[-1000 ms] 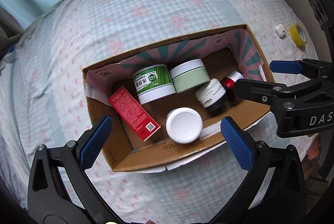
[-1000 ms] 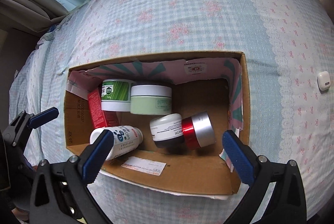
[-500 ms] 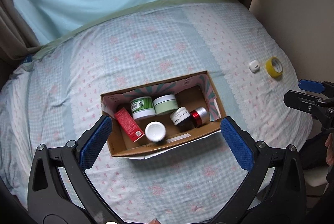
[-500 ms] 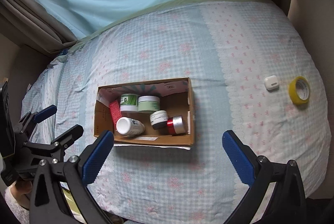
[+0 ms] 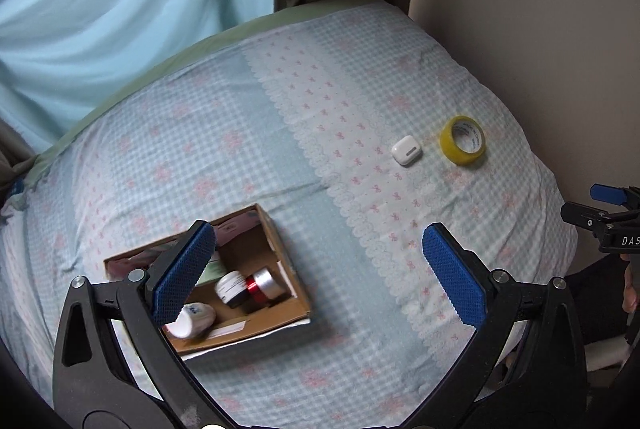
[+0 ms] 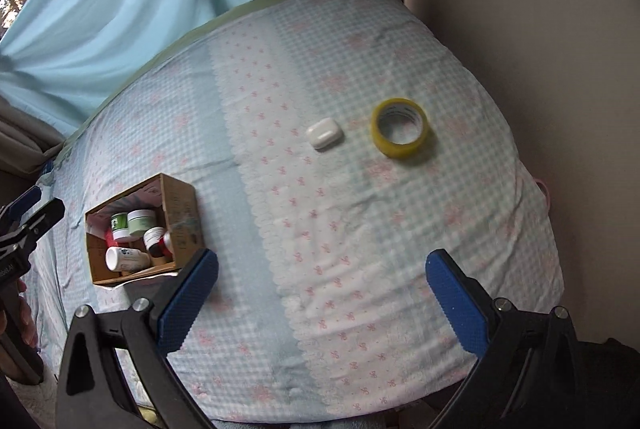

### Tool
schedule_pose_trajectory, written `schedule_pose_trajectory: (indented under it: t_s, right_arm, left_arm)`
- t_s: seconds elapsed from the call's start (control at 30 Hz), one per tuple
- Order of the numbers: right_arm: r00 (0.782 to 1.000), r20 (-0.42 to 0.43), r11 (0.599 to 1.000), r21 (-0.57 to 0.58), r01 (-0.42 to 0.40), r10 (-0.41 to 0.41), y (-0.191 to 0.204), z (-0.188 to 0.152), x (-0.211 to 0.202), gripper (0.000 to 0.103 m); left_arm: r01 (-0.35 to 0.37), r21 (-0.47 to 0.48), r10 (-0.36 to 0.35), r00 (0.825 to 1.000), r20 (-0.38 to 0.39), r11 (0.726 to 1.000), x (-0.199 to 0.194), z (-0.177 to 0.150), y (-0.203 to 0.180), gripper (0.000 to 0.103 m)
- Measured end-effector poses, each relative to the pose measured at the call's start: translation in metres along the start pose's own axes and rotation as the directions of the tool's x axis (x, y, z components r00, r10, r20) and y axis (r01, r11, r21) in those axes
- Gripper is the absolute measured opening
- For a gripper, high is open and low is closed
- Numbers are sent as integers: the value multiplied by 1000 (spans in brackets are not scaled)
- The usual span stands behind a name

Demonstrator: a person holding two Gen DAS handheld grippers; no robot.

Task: Organize rigid objects
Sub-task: 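Move both tools away from the box toward the earbud case and tape, then grasp the white earbud case with the left tool while the right tool grasps the yellow tape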

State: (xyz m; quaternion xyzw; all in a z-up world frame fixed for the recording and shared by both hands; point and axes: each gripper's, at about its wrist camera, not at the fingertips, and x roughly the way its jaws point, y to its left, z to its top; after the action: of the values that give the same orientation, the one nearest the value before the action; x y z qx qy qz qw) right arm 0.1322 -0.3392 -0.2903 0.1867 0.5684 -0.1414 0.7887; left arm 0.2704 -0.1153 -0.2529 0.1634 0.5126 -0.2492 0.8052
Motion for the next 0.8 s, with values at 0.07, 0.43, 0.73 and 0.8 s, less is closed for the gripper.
schedule_pose_trajectory:
  t_s: [0.07,0.43,0.73,0.8]
  right_arm:
    - [1000,4,1000,10,22,-22,-23,4,8,103]
    - [998,58,999,-37,-23,25,-90,36,93,103]
    - [995,77,994,-87,-59,66,-97,61,190,103]
    - [991,117,993,-103,-58,70,-95,65,205,103]
  left_arm:
    - [21,33,-20,999,-26,999,25,12,-23,103]
    - [70,228,-35,988,-153,971,173,50,-119,103]
    - [92,365,-23,981,-191,926,272,62,-147,103]
    - [99,388,-23,980,-196,916,295,64,-151,103]
